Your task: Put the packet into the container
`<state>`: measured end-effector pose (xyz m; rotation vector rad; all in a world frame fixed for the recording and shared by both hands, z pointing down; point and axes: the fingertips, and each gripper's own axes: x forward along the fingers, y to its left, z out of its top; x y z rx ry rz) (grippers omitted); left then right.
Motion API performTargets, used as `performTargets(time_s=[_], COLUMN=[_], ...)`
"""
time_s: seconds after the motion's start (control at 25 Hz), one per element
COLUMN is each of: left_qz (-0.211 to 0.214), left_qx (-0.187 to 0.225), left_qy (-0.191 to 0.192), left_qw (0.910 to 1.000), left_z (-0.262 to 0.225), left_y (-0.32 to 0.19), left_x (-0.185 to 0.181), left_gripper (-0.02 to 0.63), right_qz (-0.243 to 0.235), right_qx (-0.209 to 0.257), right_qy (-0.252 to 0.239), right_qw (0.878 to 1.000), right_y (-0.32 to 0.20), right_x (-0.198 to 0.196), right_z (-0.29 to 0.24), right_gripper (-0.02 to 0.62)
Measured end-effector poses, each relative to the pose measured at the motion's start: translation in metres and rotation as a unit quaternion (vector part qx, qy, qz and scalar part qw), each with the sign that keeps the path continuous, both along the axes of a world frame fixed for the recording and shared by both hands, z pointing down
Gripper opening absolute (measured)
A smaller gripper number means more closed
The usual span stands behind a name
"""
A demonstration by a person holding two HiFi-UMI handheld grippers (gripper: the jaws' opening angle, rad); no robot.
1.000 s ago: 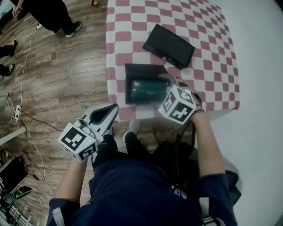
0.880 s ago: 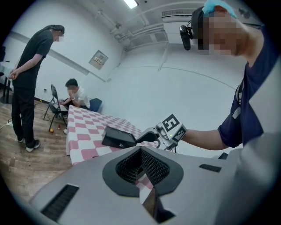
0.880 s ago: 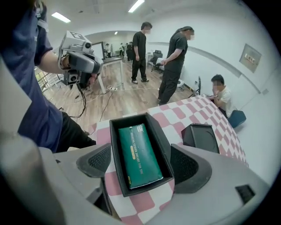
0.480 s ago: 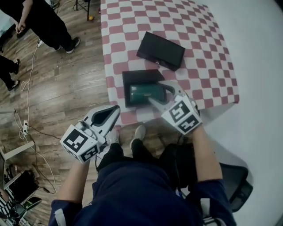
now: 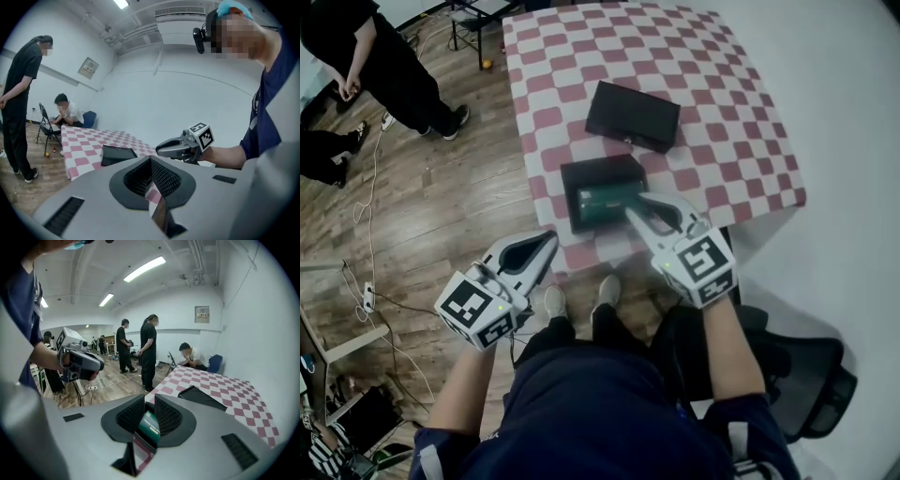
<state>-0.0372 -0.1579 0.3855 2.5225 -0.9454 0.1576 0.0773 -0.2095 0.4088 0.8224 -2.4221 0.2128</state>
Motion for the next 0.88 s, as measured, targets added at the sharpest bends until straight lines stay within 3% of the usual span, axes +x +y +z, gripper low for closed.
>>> performTargets(time_s=[0.24, 0.88], left_qz=[0.015, 0.045], left_qx=[0.013, 0.046], left_qy=[-0.001, 0.002], left_qw=[0.9998, 0.9979], left_z=[-0.010, -0.037], left_y=[0.005, 0.015], left_x=[-0.003, -0.004], left_gripper=[0.025, 0.025], right_qz=[0.053, 0.118], right_qx=[0.023, 0.043], right_qy=[-0.064, -0.116], right_qw=[0.996, 0.985], right_y=[0.012, 0.044], right_x=[0.005, 0.006], right_z=[-0.028, -0.055], right_gripper=[0.020, 0.015])
